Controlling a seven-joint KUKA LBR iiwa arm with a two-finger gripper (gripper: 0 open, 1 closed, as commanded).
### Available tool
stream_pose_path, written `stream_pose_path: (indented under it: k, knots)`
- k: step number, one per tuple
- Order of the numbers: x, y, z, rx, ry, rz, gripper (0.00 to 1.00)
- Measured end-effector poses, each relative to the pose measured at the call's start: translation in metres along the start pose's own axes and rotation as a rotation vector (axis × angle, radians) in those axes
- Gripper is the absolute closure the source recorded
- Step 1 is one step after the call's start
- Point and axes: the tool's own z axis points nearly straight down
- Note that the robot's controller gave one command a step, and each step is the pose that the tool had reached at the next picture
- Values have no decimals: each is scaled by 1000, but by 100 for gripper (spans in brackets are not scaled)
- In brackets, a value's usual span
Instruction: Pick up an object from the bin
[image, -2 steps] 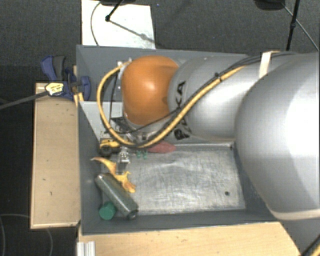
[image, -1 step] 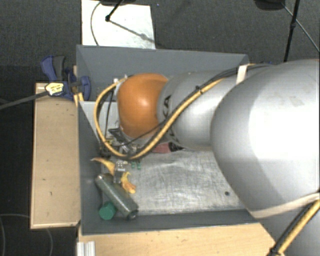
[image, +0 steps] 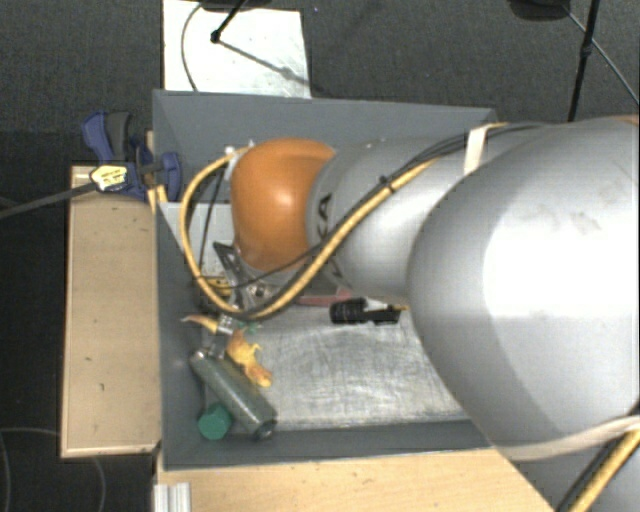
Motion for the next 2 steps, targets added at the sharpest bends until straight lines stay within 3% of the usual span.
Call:
stream_pose_path:
  k: [1,2]
  knots:
    - [-18,-1,40,-11,-21,-107,0]
    - [-14,-1,34,-10,-13,-105,100]
